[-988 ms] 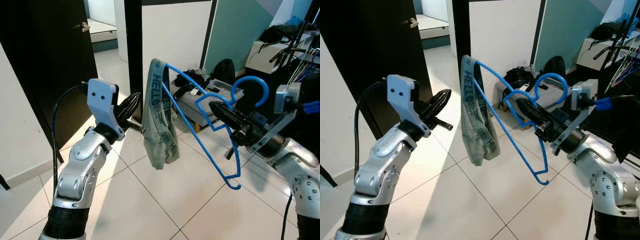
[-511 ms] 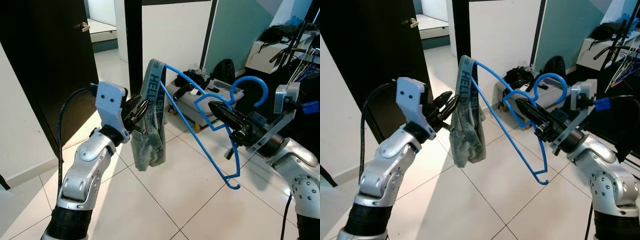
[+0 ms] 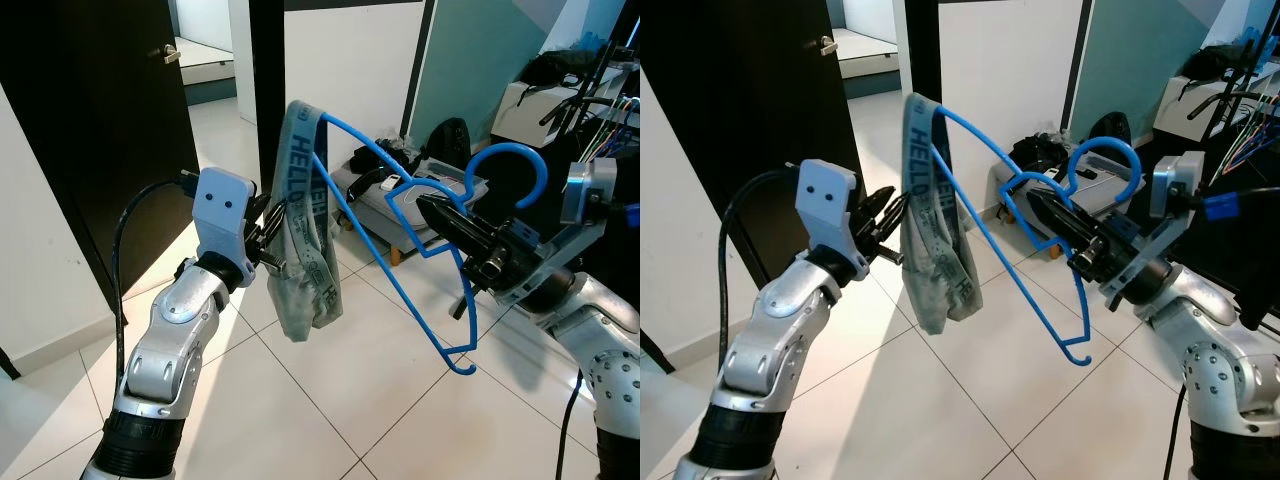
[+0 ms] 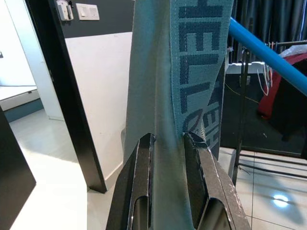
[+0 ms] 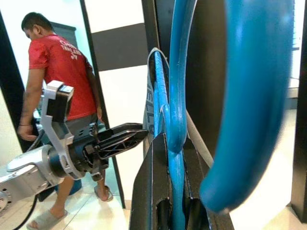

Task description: Hang hanger

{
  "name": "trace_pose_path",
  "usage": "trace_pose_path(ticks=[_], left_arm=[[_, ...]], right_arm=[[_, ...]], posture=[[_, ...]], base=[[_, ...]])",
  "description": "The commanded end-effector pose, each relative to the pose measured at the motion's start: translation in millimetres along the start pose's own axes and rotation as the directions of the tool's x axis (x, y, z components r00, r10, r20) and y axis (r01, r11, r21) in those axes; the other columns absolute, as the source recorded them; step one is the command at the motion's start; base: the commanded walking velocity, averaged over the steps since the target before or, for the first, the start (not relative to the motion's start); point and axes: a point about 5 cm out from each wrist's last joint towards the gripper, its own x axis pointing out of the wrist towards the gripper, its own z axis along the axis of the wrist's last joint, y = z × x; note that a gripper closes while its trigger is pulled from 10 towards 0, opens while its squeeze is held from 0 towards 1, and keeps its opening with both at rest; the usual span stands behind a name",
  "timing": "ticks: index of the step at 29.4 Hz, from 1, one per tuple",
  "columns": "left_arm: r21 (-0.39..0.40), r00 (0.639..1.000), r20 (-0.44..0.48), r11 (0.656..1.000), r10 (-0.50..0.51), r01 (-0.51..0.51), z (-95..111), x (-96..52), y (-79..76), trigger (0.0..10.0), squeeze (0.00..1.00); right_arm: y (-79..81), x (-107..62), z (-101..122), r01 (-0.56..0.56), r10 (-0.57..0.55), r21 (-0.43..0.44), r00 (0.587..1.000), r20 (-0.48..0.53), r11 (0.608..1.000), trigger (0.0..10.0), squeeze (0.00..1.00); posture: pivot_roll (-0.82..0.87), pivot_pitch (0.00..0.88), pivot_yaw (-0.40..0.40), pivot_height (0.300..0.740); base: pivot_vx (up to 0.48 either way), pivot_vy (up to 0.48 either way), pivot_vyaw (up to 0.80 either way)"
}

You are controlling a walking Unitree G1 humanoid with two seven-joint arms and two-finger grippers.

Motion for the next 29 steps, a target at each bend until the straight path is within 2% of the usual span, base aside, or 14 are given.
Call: trace_pose_path(ticks=[1,19,20,25,26,27,28,29], left_arm=[[0.012,1.0,0.001,1.0,0.002,-0.002,0.4,0.3,2.2,10.0,0.0],[0.002,1.0,0.009,1.0,0.006,-0.006,0.8,2.5,-0.4,10.0,0.0],[0.001,1.0,0.016,1.0,0.012,-0.013,1.5,2.3,0.1,10.0,1.0],[0.009,1.0,0.017,1.0,0.026,-0.026,2.5,2.4,1.6,10.0,1.0],[0.007,1.0,0.014,1.0,0.021,-0.022,2.2,2.6,1.0,10.0,0.0],[0.007,1.0,0.014,1.0,0.021,-0.022,2.2,2.6,1.0,10.0,0.0],[0.005,1.0,0.011,1.0,0.014,-0.014,1.8,2.8,0.2,3.4,0.0],[0.005,1.0,0.011,1.0,0.014,-0.014,1.8,2.8,0.2,3.4,0.0]], right_arm=[[4.2,1.6,9.4,-0.03,0.031,-0.021,0.999,0.027,0.999,10.0,0.0],[6.7,2.9,12.6,-0.05,0.05,-0.016,0.998,0.036,0.999,10.0,0.0],[6.9,3.1,12.8,-0.051,0.052,-0.016,0.998,0.037,0.999,10.0,0.0],[7.2,3.4,12.6,-0.052,0.053,-0.016,0.998,0.036,0.999,10.0,0.0],[7.2,3.4,12.5,-0.051,0.052,-0.016,0.998,0.036,0.999,10.0,0.0],[7.2,3.4,12.5,-0.051,0.052,-0.016,0.998,0.036,0.999,10.0,0.0],[7.3,3.4,12.4,-0.051,0.051,-0.016,0.998,0.035,0.999,10.0,0.0],[7.3,3.4,12.4,-0.051,0.051,-0.016,0.998,0.035,0.999,10.0,0.0]], posture=[[-0.06,0.0,-0.031,0.74],[-0.06,0.0,-0.03,0.74],[-0.06,0.0,-0.03,0.74],[-0.06,0.0,-0.03,0.74],[-0.06,0.0,-0.03,0.74],[-0.06,0.0,-0.03,0.74],[-0.06,0.0,-0.029,0.74],[-0.06,0.0,-0.029,0.74]], base=[[0.0,0.0,0.0],[0.0,0.0,0.0],[0.0,0.0,0.0],[0.0,0.0,0.0],[0.0,0.0,0.0],[0.0,0.0,0.0],[0.0,0.0,0.0],[0.0,0.0,0.0]])
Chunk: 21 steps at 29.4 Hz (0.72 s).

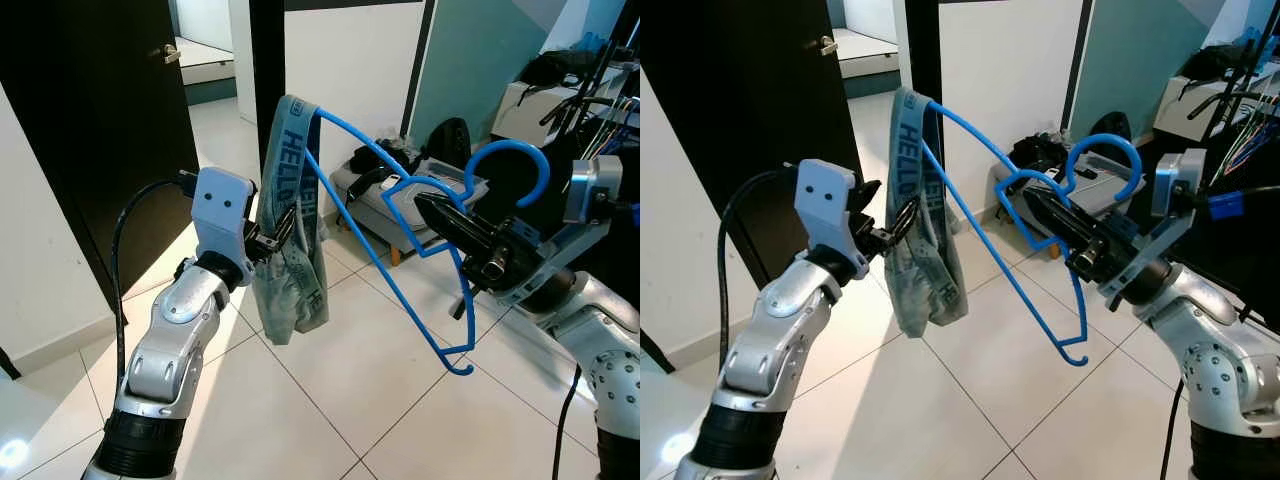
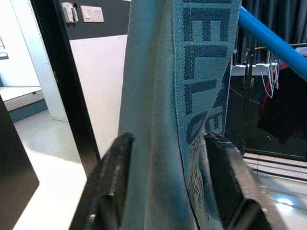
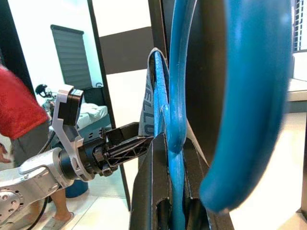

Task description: Hang hanger

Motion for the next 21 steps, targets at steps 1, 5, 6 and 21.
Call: trace_pose_path(ticks=[1,5,6,21], left_arm=[[-0.005,1.0,0.001,1.0,-0.01,0.01,0.1,1.9,-1.2,0.0,0.0],[-0.012,1.0,0.0,1.0,-0.017,0.017,-0.3,1.8,-2.8,0.0,0.0],[-0.012,1.0,0.0,1.0,-0.017,0.017,-0.3,1.8,-2.8,0.0,0.0],[-0.007,0.999,0.034,1.0,0.004,-0.004,9.6,2.8,4.1,0.0,0.0]], right_arm=[[4.1,2.2,10.5,-0.028,0.029,-0.029,0.999,0.024,0.999,10.0,0.0],[3.8,1.7,10.7,-0.026,0.026,-0.03,0.999,0.024,0.999,10.0,0.0],[3.8,1.7,10.7,-0.026,0.026,-0.03,0.999,0.024,0.999,10.0,0.0],[-23.7,1.4,-15.6,0.216,-0.231,-0.12,0.964,-0.129,0.969,10.0,0.0]], posture=[[-0.06,0.0,-0.029,0.74],[-0.06,0.0,-0.028,0.74],[-0.06,0.0,-0.028,0.74],[-0.05,0.0,-0.037,0.74]], base=[[0.0,0.0,0.0],[0.0,0.0,0.0],[0.0,0.0,0.0],[0.0,0.0,0.0]])
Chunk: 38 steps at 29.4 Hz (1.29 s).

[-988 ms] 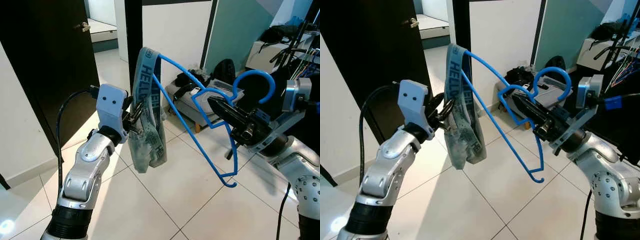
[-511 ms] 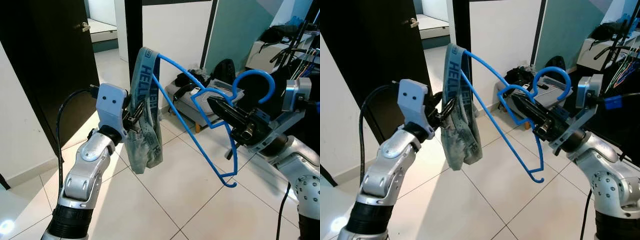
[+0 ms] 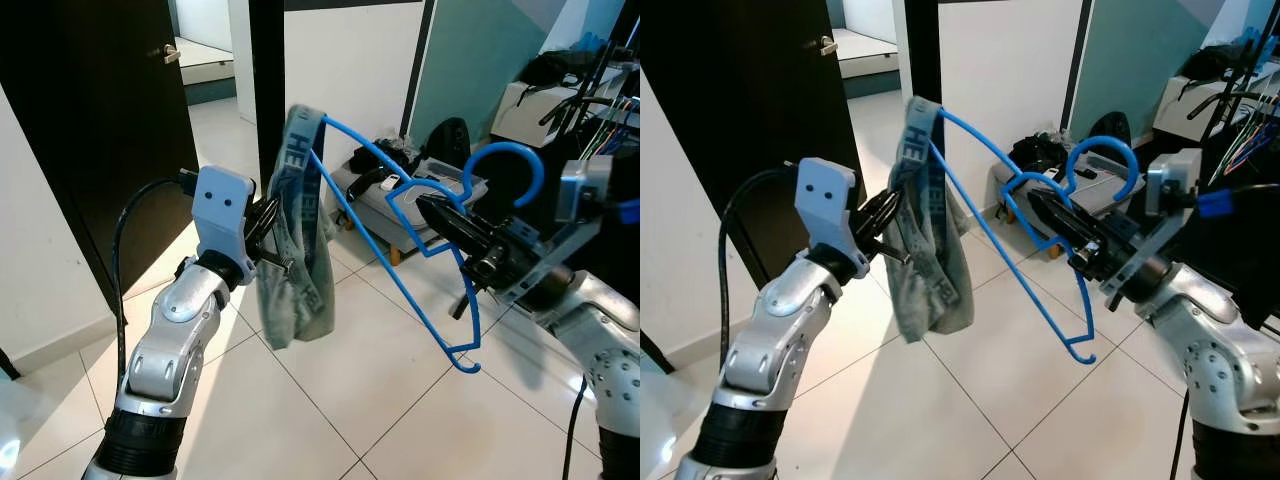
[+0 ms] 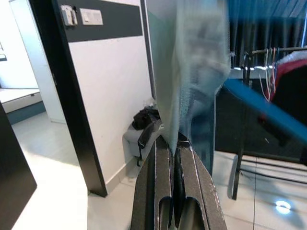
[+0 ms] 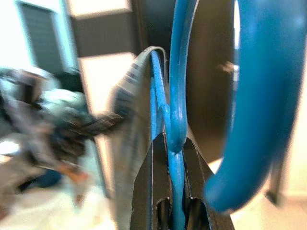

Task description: Hang hanger

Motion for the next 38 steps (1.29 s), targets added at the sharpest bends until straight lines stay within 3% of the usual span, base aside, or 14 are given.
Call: trace_pose_path(ticks=[1,5,8,9,10,13,15,16,19,24,28,33,34,38], left_arm=[[-0.001,1.0,0.03,1.0,-0.007,0.007,8.8,2.2,0.8,0.0,0.0],[-0.032,0.996,0.07,0.997,-0.061,0.063,18.6,5.0,-6.9,0.0,0.0],[-0.039,0.991,0.079,0.993,-0.105,0.108,21.7,6.1,-13.1,0.1,0.0],[-0.034,0.985,0.087,0.988,-0.148,0.151,24.2,7.0,-20.0,0.9,0.0],[-0.031,0.98,0.09,0.983,-0.178,0.182,25.4,7.7,-25.4,1.0,0.0],[-0.024,0.97,0.083,0.973,-0.227,0.229,23.3,11.4,-37.3,2.1,0.0],[-0.018,0.969,0.077,0.971,-0.237,0.239,21.9,11.5,-39.4,2.1,0.0],[-0.003,0.966,0.069,0.968,-0.251,0.251,19.6,10.4,-42.2,2.1,0.0],[-0.006,0.964,0.071,0.966,-0.256,0.257,19.9,9.7,-43.1,2.1,0.0],[-0.015,0.96,0.075,0.963,-0.268,0.27,21.1,8.6,-44.0,2.1,0.0],[-0.045,0.916,0.074,0.916,-0.395,0.399,22.1,0.4,-60.3,2.4,0.0],[-0.054,0.887,0.057,0.886,-0.457,0.46,19.6,-3.8,-66.4,3.2,0.0],[-0.052,0.873,0.05,0.872,-0.485,0.487,19.6,-5.9,-68.2,3.8,0.0],[-0.054,0.835,0.02,0.833,-0.55,0.55,17.0,-12.2,-70.3,4.1,0.0]], right_arm=[[-9.8,3.5,-9.5,0.101,-0.102,-0.022,0.994,-0.05,0.995,10.0,0.0],[-19.0,8.8,-23.3,0.211,-0.213,-0.029,0.971,-0.106,0.977,10.0,0.0],[-19.4,10.6,-28.8,0.228,-0.23,-0.029,0.964,-0.131,0.973,10.0,0.0],[-18.2,12.6,-34.6,0.233,-0.235,-0.028,0.96,-0.151,0.972,10.0,0.0],[-15.9,14.2,-39.1,0.229,-0.229,-0.022,0.959,-0.167,0.973,10.0,0.0],[9.7,19.0,-57.1,0.061,-0.061,-0.005,0.965,-0.256,0.998,10.0,0.0],[17.8,18.3,-61.4,0.007,-0.008,-0.003,0.96,-0.28,1.0,10.0,0.0],[36.1,11.4,-71.9,-0.125,0.119,0.005,0.931,-0.345,0.992,10.0,0.0],[38.2,9.4,-75.1,-0.131,0.129,0.02,0.924,-0.361,0.991,10.0,0.0],[30.9,11.4,-76.5,-0.071,0.069,0.007,0.929,-0.363,0.997,10.0,0.0],[6.7,20.1,-83.9,0.117,-0.113,-0.011,0.922,-0.371,0.993,10.0,0.0],[3.5,22.1,-85.7,0.147,-0.145,-0.023,0.916,-0.374,0.989,10.0,0.0],[0.5,23.2,-84.7,0.174,-0.172,-0.027,0.914,-0.368,0.984,10.0,0.0],[-16.8,26.3,-78.1,0.306,-0.299,-0.027,0.902,-0.312,0.952,10.0,0.0]], posture=[[-0.05,0.0,-0.038,0.74],[-0.04,0.0,-0.045,0.74],[-0.04,0.0,-0.045,0.74],[-0.03,0.0,-0.053,0.74],[-0.03,0.0,-0.053,0.74],[-0.03,0.0,-0.049,0.74],[-0.03,0.0,-0.049,0.74],[-0.03,0.0,-0.048,0.74],[-0.03,0.0,-0.046,0.74],[-0.03,0.0,-0.045,0.74],[-0.02,0.0,-0.048,0.74],[-0.02,0.0,-0.047,0.74],[-0.02,0.0,-0.048,0.74],[-0.01,0.0,-0.046,0.74]], base=[[0.0,0.0,0.0],[0.0,0.0,0.0],[0.0,0.0,0.0],[0.0,0.0,0.0],[0.0,0.0,0.0],[0.0,0.0,0.0],[0.0,0.0,0.0],[0.0,0.0,0.0],[0.0,0.0,0.0],[0.0,0.0,0.0],[0.0,0.0,0.0],[0.0,0.0,0.0],[0.0,0.0,0.0],[0.0,0.0,0.0]])
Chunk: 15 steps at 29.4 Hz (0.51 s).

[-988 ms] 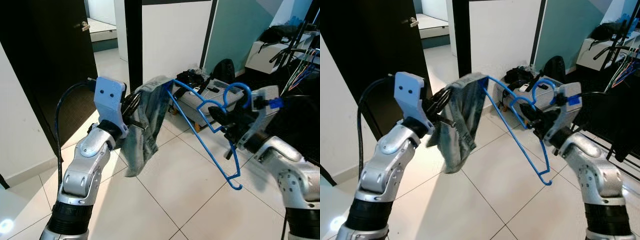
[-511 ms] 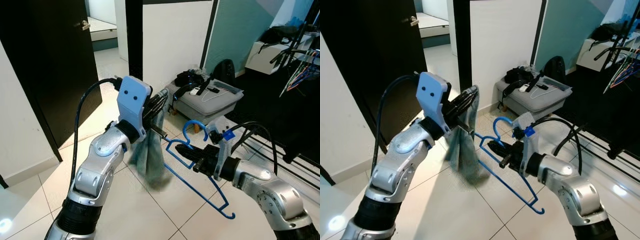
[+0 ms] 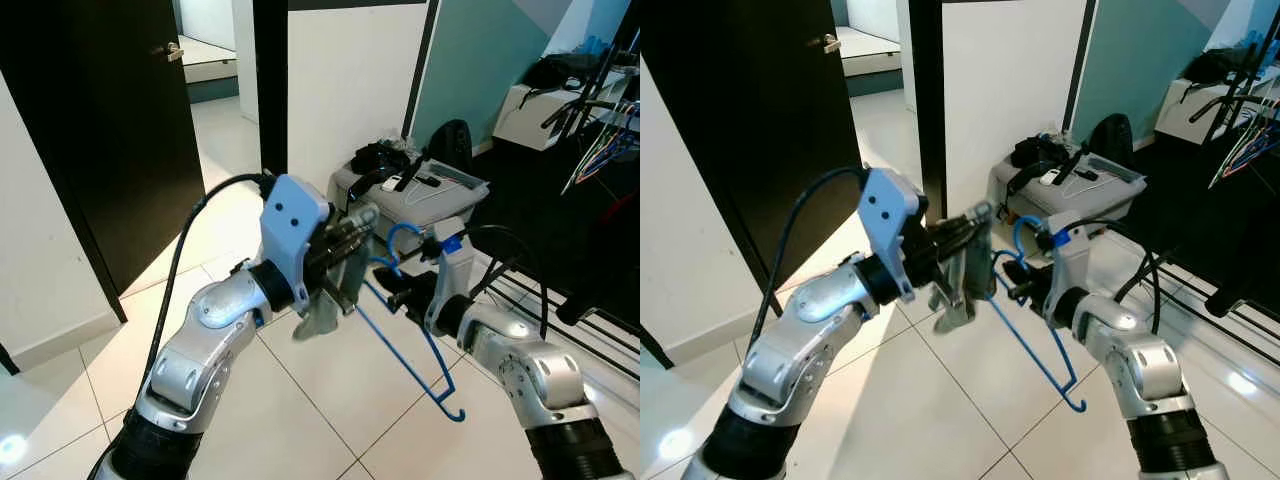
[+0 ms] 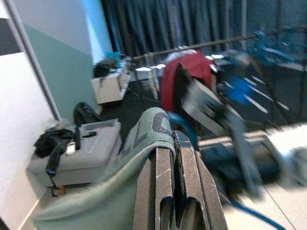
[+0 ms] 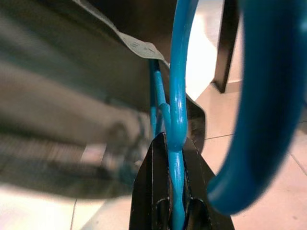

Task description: Hang hanger

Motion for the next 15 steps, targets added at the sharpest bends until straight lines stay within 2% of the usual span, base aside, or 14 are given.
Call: trace_pose_path(ticks=[1,2,6,7,8,9,10,11,12,14,15], left_arm=[[-0.013,0.998,-0.027,0.999,-0.051,0.051,-3.9,-3.7,-5.3,4.1,0.0],[-0.008,0.997,-0.041,0.998,-0.062,0.062,-6.1,-5.3,-5.5,4.3,0.0],[-0.005,0.997,-0.049,0.998,-0.067,0.067,-7.4,-6.3,-5.5,4.3,0.0],[-0.006,0.996,-0.057,0.997,-0.074,0.074,-8.9,-7.8,-5.9,4.9,0.0],[-0.013,0.992,-0.072,0.995,-0.099,0.098,-11.8,-9.3,-9.3,5.9,0.0],[-0.013,0.992,-0.072,0.995,-0.099,0.098,-11.8,-9.3,-9.3,5.9,0.0],[-0.019,0.989,-0.084,0.993,-0.121,0.119,-14.3,-10.1,-12.8,7.0,0.0],[-0.023,0.984,-0.1,0.989,-0.149,0.148,-18.2,-10.2,-18.1,9.1,0.0],[-0.023,0.984,-0.1,0.989,-0.149,0.148,-18.2,-10.2,-18.1,9.1,0.0],[-0.045,0.97,-0.125,0.978,-0.21,0.206,-26.4,-8.8,-30.6,10.0,0.0],[-0.045,0.97,-0.125,0.978,-0.21,0.206,-26.4,-8.8,-30.6,10.0,0.0]], right_arm=[[-14.4,-0.4,8.2,0.092,-0.094,0.027,0.994,0.058,0.995,10.0,0.0],[-19.1,-0.1,13.6,0.121,-0.127,0.065,0.987,0.095,0.99,10.0,0.0],[-21.6,-0.1,16.9,0.135,-0.145,0.089,0.982,0.117,0.987,10.0,0.0],[-25.8,-0.2,22.6,0.155,-0.176,0.134,0.971,0.161,0.979,10.0,0.0],[-32.3,-1.9,34.5,0.163,-0.22,0.23,0.944,0.245,0.959,10.0,0.0],[-32.3,-1.9,34.5,0.163,-0.22,0.23,0.944,0.245,0.959,10.0,0.0],[-37.3,-4.2,43.5,0.156,-0.254,0.307,0.917,0.308,0.939,10.0,0.0],[-41.7,-6.9,52.4,0.13,-0.279,0.382,0.887,0.369,0.915,10.0,0.0],[-41.7,-6.9,52.4,0.13,-0.279,0.382,0.887,0.369,0.915,10.0,0.0],[-43.7,-11.7,66.5,0.051,-0.282,0.454,0.843,0.457,0.89,10.0,0.0],[-43.7,-11.7,66.5,0.051,-0.282,0.454,0.843,0.457,0.89,10.0,0.0]], posture=[[-0.01,0.0,-0.047,0.74],[-0.01,0.0,-0.046,0.74],[-0.01,0.0,-0.046,0.74],[-0.01,0.0,-0.048,0.74],[-0.01,0.0,-0.048,0.74],[-0.01,0.0,-0.048,0.74],[-0.01,0.0,-0.049,0.74],[-0.01,0.0,-0.048,0.74],[-0.01,0.0,-0.048,0.74],[-0.01,0.0,-0.045,0.74],[-0.01,0.0,-0.045,0.74]], base=[[0.0,0.0,0.0],[0.0,0.0,0.0],[0.0,0.0,0.0],[0.0,0.0,0.0],[0.0,0.0,0.0],[0.0,0.0,0.0],[0.0,0.0,0.0],[0.0,0.0,0.0],[0.0,0.0,0.0],[0.0,0.0,0.0],[0.0,0.0,0.0]])
